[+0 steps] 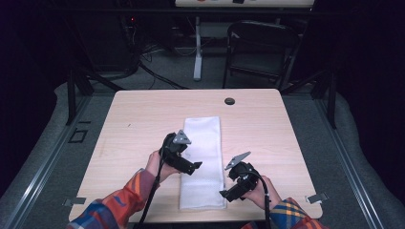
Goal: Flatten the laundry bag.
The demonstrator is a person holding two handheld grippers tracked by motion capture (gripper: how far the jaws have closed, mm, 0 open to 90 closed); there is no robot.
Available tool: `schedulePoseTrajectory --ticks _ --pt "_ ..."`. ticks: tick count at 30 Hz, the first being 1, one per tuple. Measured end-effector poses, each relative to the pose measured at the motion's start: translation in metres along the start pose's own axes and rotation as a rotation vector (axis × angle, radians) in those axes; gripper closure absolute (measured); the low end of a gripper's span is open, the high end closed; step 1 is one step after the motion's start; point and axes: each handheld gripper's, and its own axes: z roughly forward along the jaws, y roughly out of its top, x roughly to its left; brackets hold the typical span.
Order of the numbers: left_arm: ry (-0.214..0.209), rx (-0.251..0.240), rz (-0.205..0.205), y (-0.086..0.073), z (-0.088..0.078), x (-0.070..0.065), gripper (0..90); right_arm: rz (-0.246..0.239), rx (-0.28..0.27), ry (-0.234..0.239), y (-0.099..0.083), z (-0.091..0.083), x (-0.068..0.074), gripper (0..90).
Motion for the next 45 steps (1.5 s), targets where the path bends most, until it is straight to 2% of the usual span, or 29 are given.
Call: schedulePoseTrajectory --ticks 4,5,7,11,12,14,19,22,27,30,36,37,38,40,43,45 --pt "-0.026 0.003 0.016 -0.014 -0.007 -0.016 0.8 0.009 0.015 -0.006 0.0 -0.001 -0.003 3.9" --pt "-0.035 0.001 0.02 -0.016 -0.009 -0.02 2.0 0.02 0.0 -0.003 -0.001 -0.001 -0.003 3.9" --pt "-0.045 0.0 0.044 -0.02 -0.012 -0.028 3.8 0.014 0.006 -0.007 -0.001 -0.002 -0.004 3.9" --pt "-0.081 0.01 0.064 -0.028 -0.013 -0.044 9.0 0.014 0.007 -0.003 -0.001 -0.002 -0.005 4.4" --pt "-0.09 0.016 0.076 -0.03 -0.012 -0.048 11.8 0.027 -0.011 0.005 -0.002 -0.001 -0.005 4.7" --pt "-0.117 0.028 0.087 -0.034 -0.009 -0.057 15.1 0.026 0.007 -0.001 -0.001 -0.002 -0.006 5.0" --pt "-0.182 0.107 0.158 -0.036 0.009 -0.077 20.2 0.035 0.011 0.008 -0.001 0.0 -0.006 4.7" --pt "-0.19 0.134 0.19 -0.038 0.017 -0.084 24.4 0.032 0.013 0.007 -0.001 0.0 -0.006 3.3" --pt "-0.176 0.159 0.237 -0.039 0.027 -0.089 31.0 0.027 0.027 0.006 -0.001 0.001 -0.007 0.0" --pt "-0.183 0.185 0.238 -0.04 0.032 -0.089 31.9 0.027 0.03 0.007 -0.001 0.002 -0.006 0.0" --pt "-0.201 0.203 0.263 -0.042 0.036 -0.096 32.3 0.03 0.035 0.009 0.0 0.003 -0.006 0.0" --pt "-0.198 0.208 0.261 -0.043 0.038 -0.095 37.2 0.025 0.046 0.009 0.0 0.004 -0.006 0.2" --pt "-0.193 0.222 0.257 -0.044 0.04 -0.094 37.2 0.025 0.046 0.009 0.0 0.004 -0.006 0.2" --pt "-0.189 0.23 0.252 -0.046 0.045 -0.09 43.0 0.022 0.049 0.016 0.0 0.005 -0.005 0.6" --pt "-0.187 0.219 0.252 -0.046 0.046 -0.088 48.1 0.008 0.059 0.017 0.0 0.006 -0.004 1.2" --pt "-0.188 0.217 0.247 -0.047 0.046 -0.087 54.6 0.012 0.057 0.022 0.0 0.007 -0.003 2.0"
